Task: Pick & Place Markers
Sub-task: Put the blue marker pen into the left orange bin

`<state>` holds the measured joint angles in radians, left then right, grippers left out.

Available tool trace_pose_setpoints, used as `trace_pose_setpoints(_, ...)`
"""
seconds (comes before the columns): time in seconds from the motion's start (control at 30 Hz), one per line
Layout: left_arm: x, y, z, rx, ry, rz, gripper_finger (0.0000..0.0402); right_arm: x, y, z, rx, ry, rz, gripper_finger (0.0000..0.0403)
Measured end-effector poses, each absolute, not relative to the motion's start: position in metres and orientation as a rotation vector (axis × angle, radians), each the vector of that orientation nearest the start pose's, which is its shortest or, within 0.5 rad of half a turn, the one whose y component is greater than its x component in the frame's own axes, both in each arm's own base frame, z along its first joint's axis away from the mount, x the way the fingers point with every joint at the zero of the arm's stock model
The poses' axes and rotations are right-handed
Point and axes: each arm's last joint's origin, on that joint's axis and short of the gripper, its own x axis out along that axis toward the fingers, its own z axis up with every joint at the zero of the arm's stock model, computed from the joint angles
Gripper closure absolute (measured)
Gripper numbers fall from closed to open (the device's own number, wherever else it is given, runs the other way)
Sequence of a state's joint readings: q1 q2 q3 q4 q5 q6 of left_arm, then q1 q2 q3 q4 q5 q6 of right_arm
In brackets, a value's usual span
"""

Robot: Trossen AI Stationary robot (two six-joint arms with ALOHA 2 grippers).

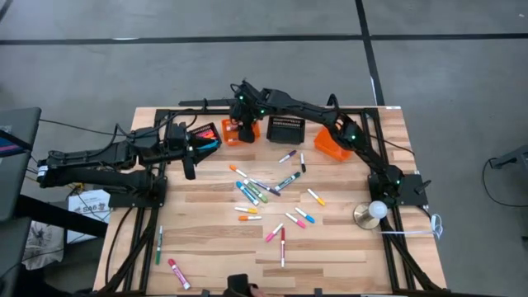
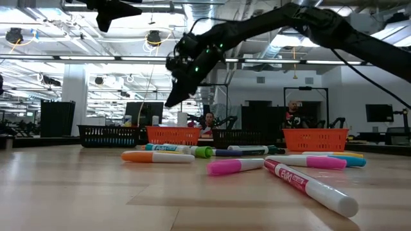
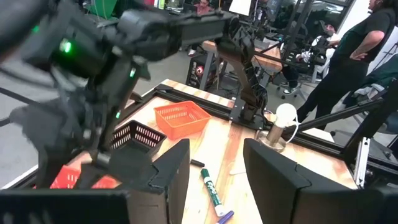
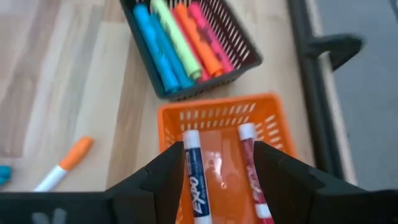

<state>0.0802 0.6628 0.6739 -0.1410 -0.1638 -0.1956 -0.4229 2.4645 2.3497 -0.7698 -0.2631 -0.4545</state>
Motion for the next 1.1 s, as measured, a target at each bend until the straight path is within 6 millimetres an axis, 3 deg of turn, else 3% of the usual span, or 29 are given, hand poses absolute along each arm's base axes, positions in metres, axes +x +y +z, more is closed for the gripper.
trace_pose_setpoints(0.1, 0.151, 0.017, 0.316, -0.179, 0.108, 0.254, 0.0252, 0.488, -0.215, 0.237, -0.109, 0.832, 0.024, 0.022)
trace_pose_setpoints(0.47, 0.151, 0.017, 0.317, -0.136, 0.106, 0.252, 0.0252, 0.488, -0.23, 0.243, -0.13, 0.752, -0.025, 0.0239)
trace_pose_setpoints(0.57, 0.151, 0.017, 0.317, -0.137, 0.105, 0.25, 0.0252, 0.485, -0.231, 0.244, -0.043, 0.769, -0.053, 0.0243)
trace_pose_setpoints(0.83, 0.151, 0.014, 0.317, -0.16, 0.102, 0.213, 0.0252, 0.474, -0.199, 0.255, 0.182, 0.853, 0.169, 0.0244)
trace_pose_setpoints(1.1, 0.152, 0.012, 0.317, -0.183, 0.108, 0.19, 0.0252, 0.461, -0.157, 0.283, 0.33, 0.895, 0.389, 0.0249)
